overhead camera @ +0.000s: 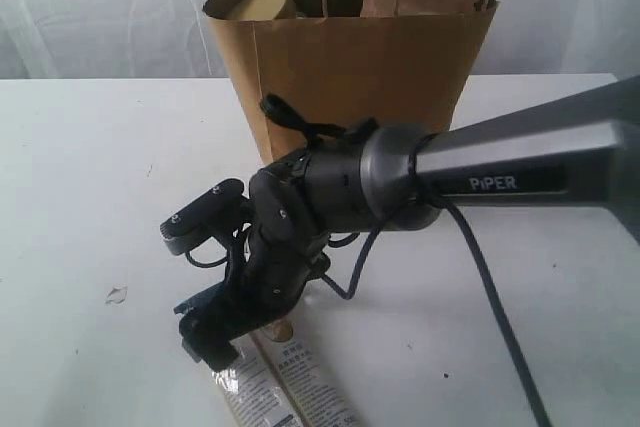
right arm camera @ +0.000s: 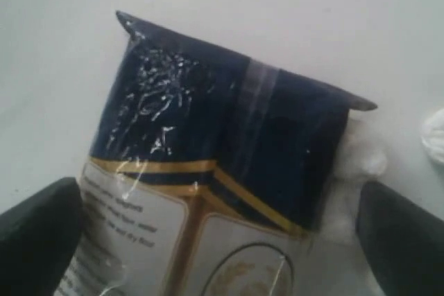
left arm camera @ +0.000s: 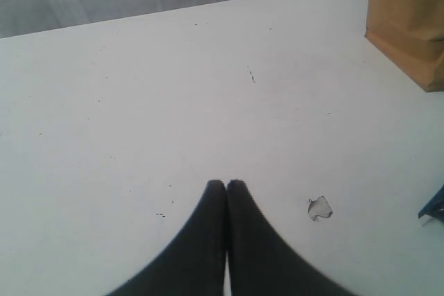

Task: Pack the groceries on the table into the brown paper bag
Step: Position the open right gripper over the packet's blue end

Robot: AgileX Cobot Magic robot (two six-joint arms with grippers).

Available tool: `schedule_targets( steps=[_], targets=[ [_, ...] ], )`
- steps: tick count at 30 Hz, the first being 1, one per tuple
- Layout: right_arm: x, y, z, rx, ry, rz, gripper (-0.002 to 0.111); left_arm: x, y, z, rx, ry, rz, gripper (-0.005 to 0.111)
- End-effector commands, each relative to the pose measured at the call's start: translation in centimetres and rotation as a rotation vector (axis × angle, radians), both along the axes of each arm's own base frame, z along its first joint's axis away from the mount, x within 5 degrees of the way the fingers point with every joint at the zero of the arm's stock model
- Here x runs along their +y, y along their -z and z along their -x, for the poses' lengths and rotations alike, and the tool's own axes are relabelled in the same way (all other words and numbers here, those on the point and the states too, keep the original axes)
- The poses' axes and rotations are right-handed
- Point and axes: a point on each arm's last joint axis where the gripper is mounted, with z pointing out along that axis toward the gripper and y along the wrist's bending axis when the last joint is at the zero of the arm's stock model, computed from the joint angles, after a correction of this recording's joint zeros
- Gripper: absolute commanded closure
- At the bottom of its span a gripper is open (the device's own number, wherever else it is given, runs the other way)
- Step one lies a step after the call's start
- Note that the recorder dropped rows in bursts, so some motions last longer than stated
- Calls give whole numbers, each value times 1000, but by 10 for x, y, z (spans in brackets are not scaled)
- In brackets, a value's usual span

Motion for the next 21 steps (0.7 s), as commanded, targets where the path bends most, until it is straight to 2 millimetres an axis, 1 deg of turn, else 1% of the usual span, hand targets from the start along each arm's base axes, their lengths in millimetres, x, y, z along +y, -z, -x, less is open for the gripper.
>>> schedule_targets(
  steps=[1,4,8,15,17,18,20,21],
  targets=[
    [1,-1,-3,-35,-3,2,4,0,2,1,3,-2,0,107],
    [2,0,-4,-46,-2,-9,4,0,2,1,3,-2,0,107],
    [2,7,-3,-14,13,-2,4,0,2,1,3,-2,0,107],
    [2,9,0,33,36,-3,4,0,2,1,3,-2,0,107],
    [3,11,2,71,56,-6,8,0,2,1,3,-2,0,107],
    [2,12,4,92,63,0,12,0,2,1,3,-2,0,107],
    [1,14,7,134,74,15,20,0,2,1,3,-2,0,107],
    [0,14,8,146,73,25,27,0,2,1,3,-2,0,107]
  ],
)
